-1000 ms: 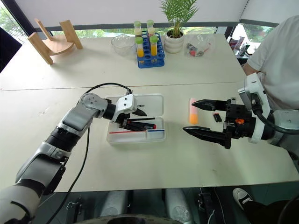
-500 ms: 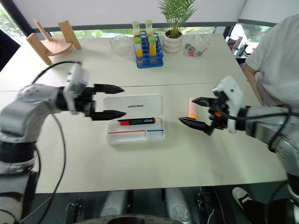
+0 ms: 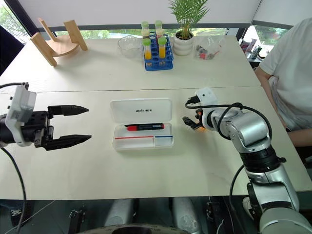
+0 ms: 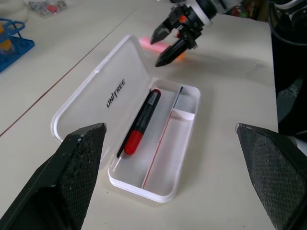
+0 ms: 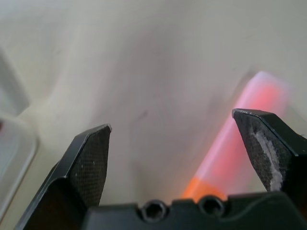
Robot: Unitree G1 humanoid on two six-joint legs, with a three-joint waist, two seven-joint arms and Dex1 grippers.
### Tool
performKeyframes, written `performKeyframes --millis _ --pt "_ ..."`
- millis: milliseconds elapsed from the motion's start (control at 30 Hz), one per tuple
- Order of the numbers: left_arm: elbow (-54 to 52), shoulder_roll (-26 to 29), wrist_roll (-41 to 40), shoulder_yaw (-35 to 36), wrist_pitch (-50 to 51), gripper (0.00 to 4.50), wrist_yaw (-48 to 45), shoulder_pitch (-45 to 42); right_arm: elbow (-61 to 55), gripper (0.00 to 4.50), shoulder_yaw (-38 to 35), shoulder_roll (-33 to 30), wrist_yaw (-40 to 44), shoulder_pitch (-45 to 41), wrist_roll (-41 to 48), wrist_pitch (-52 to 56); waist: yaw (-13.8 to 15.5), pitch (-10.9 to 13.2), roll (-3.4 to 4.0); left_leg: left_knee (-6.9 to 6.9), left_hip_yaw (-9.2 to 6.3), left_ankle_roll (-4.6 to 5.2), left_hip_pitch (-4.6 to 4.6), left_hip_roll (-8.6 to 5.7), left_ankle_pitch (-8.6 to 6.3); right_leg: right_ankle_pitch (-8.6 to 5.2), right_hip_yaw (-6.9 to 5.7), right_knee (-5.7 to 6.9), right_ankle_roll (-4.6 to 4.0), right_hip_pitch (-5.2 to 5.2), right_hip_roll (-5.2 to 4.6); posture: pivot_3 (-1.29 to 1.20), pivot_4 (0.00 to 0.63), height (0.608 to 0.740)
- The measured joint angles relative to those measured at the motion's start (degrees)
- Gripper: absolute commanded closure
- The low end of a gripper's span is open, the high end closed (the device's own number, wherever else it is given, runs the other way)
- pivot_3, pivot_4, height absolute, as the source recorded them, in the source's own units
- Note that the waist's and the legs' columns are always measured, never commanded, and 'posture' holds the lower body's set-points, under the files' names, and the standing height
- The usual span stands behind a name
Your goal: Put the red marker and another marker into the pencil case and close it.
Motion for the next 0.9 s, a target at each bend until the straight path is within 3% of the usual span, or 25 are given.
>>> performKeyframes --millis 300,567,667,833,867,900 --pt "-0.1 0.0 -1.3 0.4 -1.8 0.04 1.7 0.8 5.8 0.00 -5.2 2.0 -0.4 -2.5 -3.8 2.0 -0.5 0.0 0.02 -0.08 0.00 0.01 0.02 0.05 -0.01 0.00 0.00 0.02 -0.01 -0.06 0.09 0.00 0.150 0.740" --pt "0.2 2.5 -2.8 0.4 -2.3 0.04 0.6 0.6 8.4 0.00 -11.0 9.4 -2.1 -3.7 -4.9 9.2 -1.4 0.0 -0.01 -0.11 0.00 0.01 0.05 0.06 -0.01 0.00 0.01 0.02 -0.01 -0.03 0.10 0.00 0.150 0.740" --pt "0.9 2.8 -2.8 0.4 -3.1 0.00 0.2 0.5 7.2 0.88 -10.8 10.8 -2.6 -3.8 -5.6 10.7 -1.8 0.0 -0.04 -0.11 -0.02 0.01 0.06 0.06 -0.01 0.00 0.00 0.02 -0.01 -0.02 0.10 0.00 0.150 0.740" --pt "1.6 2.8 -2.7 -1.1 -4.3 0.00 0.5 0.0 6.5 3.37 -9.6 10.9 -2.2 -3.7 -6.6 10.9 -2.0 0.0 -0.04 -0.12 -0.01 0.02 0.10 0.07 -0.01 0.00 0.01 0.03 -0.01 -0.01 0.12 0.00 0.150 0.740" --pt "1.8 2.8 -2.7 -1.4 -4.5 0.00 0.6 0.0 6.6 3.69 -9.5 10.8 -1.9 -3.9 -6.7 10.8 -2.0 0.0 -0.04 -0.12 -0.01 0.02 0.10 0.08 -0.01 0.00 0.01 0.03 -0.01 -0.01 0.13 0.00 0.150 0.740" --pt "1.9 2.8 -2.7 -1.5 -4.9 0.00 0.6 0.0 6.8 3.68 -9.4 10.8 -1.7 -3.9 -6.9 10.9 -2.0 0.0 -0.05 -0.12 -0.01 0.02 0.10 0.08 -0.01 0.00 0.01 0.03 -0.01 -0.01 0.13 0.00 0.150 0.740"
